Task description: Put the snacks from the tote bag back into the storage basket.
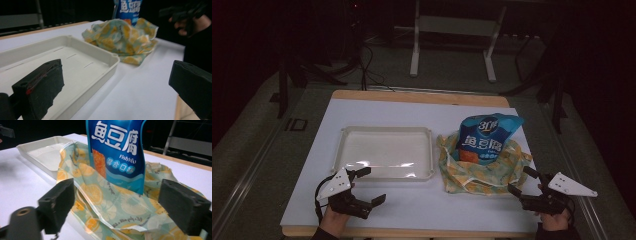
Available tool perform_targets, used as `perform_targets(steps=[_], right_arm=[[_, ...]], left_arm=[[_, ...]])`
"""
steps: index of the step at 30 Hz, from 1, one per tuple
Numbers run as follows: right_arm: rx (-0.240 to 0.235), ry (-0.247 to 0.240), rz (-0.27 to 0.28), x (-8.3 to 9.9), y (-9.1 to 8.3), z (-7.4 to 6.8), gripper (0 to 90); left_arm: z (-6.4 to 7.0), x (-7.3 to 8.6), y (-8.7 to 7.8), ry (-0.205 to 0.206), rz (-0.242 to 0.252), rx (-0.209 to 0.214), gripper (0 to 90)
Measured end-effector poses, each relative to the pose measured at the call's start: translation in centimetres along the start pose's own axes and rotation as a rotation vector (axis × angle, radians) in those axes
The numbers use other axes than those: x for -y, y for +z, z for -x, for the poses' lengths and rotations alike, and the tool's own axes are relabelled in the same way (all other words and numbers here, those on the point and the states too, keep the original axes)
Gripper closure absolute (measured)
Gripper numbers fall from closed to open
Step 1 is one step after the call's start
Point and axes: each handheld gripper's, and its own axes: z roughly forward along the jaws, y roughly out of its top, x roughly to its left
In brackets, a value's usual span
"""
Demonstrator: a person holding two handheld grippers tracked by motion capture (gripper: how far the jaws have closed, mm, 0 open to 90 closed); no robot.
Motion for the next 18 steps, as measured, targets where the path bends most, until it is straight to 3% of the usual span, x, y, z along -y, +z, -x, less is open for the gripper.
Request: perform_targets(steps=[1, 4, 9, 12, 15, 18], right_arm=[[-0.042, 0.027, -0.020, 0.0, 0.0, 0.0, 11.8], [-0.053, 0.028, -0.033, 0.0, 0.0, -0.3, 10.9], [-0.092, 0.018, -0.045, 0.1, 0.0, -0.6, 11.0], [-0.088, -0.013, -0.072, 0.2, 0.0, -0.9, 11.0], [-0.098, -0.027, -0.069, 0.2, -0.2, -1.0, 11.0], [-0.104, -0.032, -0.076, 0.2, -0.3, -1.1, 11.0]], left_arm=[[-0.2, 0.0, -0.1, -0.028, -0.003, 0.005, 0.2], [-0.1, 0.0, -0.3, -0.027, -0.018, -0.001, 0.2], [0.2, -0.1, -0.1, -0.035, -0.070, 0.030, 0.2], [0.4, -0.2, 0.4, -0.025, -0.113, 0.027, 0.2], [0.4, -0.5, 0.6, -0.060, -0.105, 0.052, 0.2], [0.4, -0.4, 0.9, -0.069, -0.132, 0.063, 0.1]])
